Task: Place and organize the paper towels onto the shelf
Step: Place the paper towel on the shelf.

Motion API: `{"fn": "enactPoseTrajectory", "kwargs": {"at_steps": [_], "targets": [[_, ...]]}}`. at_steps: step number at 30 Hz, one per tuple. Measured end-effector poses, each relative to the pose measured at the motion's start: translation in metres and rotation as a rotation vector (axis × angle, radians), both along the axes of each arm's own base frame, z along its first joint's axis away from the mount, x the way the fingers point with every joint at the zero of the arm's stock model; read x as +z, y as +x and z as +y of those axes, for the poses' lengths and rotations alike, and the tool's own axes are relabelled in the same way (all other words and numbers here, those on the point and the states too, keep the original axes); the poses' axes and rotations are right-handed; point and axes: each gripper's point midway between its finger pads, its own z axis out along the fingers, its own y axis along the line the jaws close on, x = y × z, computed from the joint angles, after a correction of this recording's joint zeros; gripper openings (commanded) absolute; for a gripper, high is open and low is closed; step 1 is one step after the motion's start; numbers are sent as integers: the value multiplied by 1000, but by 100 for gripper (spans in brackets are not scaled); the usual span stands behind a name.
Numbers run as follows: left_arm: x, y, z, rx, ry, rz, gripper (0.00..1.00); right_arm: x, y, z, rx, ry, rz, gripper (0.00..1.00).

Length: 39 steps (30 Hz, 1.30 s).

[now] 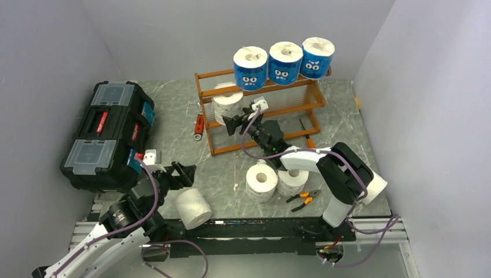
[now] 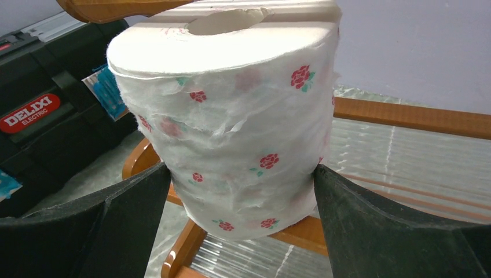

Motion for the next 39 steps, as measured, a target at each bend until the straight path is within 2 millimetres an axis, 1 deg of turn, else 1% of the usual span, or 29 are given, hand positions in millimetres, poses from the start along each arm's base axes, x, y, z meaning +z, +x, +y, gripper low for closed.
{"fn": "enactPoseTrajectory", "kwargs": {"at_steps": [12,21,31,39], "targets": [[-4,-1,1,1,4,11,99,-2,7,7,3,20,-21,94],[-5,-2,1,1,1,11,99,-5,9,18,38,34,-24,94],[-8,-2,1,1,6,16,99,-8,4,29,78,38,-18,94],[-8,-3,2,2,4,16,99,-12,0,42,104,33,-8,94]]}}
